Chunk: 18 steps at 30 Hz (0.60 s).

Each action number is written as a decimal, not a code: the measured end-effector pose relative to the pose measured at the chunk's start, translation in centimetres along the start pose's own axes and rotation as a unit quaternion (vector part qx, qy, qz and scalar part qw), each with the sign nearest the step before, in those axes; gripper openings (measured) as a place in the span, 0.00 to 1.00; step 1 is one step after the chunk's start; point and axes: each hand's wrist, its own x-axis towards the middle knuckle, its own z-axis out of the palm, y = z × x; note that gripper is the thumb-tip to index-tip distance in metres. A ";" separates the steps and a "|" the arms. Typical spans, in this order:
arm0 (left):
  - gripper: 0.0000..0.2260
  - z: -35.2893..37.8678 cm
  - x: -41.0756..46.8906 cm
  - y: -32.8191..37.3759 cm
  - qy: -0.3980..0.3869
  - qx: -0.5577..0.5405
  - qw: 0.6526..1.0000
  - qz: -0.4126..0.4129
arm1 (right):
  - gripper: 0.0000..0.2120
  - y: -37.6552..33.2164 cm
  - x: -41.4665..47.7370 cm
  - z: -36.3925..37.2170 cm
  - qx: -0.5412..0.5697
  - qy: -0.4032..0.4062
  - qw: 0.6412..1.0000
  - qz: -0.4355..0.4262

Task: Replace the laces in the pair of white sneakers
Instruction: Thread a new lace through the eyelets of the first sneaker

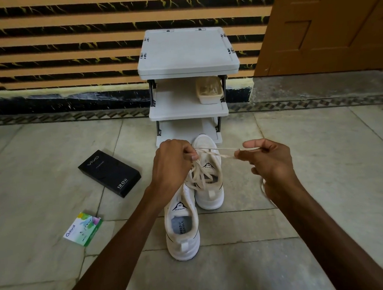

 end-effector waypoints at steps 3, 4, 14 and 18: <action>0.15 -0.1 -0.2 0.6 0.013 -0.007 1.000 0.024 | 0.10 1.0 0.9 0.2 -0.044 0.048 0.998 -0.008; 0.15 -0.1 -0.3 0.9 0.018 -0.011 0.999 0.027 | 0.10 1.3 1.1 0.2 -0.055 0.051 0.997 -0.007; 0.14 -0.1 -0.8 1.8 0.041 -0.003 0.997 0.069 | 0.08 3.2 1.9 0.3 -0.153 0.033 0.987 -0.031; 0.13 -0.2 -0.9 1.8 0.043 0.009 0.997 0.071 | 0.07 3.6 2.1 0.2 -0.149 0.021 0.988 -0.032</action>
